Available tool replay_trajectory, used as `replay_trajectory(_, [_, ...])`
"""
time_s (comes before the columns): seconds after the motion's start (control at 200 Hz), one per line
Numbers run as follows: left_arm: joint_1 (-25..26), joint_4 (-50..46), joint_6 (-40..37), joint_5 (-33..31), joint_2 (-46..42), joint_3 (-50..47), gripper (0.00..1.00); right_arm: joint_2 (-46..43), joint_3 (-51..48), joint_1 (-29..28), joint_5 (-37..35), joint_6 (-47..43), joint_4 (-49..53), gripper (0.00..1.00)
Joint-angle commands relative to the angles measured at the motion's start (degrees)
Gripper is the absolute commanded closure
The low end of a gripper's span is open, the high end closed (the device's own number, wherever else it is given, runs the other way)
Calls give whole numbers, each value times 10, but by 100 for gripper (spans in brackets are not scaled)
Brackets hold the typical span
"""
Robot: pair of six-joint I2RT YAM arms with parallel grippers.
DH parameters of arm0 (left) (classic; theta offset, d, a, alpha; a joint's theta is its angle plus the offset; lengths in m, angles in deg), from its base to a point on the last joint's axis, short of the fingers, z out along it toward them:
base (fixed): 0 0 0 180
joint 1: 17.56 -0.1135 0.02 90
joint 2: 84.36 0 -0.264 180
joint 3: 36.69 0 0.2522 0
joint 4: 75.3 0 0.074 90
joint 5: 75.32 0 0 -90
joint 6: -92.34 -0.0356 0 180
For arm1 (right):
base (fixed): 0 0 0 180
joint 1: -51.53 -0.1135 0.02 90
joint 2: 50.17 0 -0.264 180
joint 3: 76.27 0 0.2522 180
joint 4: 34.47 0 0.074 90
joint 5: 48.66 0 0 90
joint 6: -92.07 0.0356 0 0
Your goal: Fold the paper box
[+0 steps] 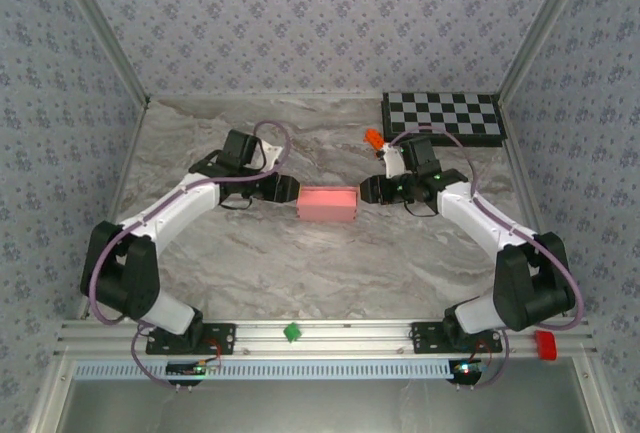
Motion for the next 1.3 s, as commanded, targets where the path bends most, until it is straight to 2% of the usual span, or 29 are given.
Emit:
replay_trajectory(0.0, [2,9,4,21,7,2,48,4,1,-4,20,4,-7,58])
replay_trajectory(0.265, [7,6,4,29,18,7,55,13,2,-7,28,5,-7,60])
replay_trajectory(0.48, [9,9,7,30,21,5,57,15,-1,-9,23,9,-7,63])
replay_trajectory(0.63, [10,11,10,33,22,6,61,15,-2,-11,13,16,-6,65])
replay_trajectory(0.955, [12,9,11,34,23,7,64,16,1,-13,-4,16,10,65])
replay_trajectory(1.299, [13,8,14,36,26,11,70,22,7,-19,14,28,2,75])
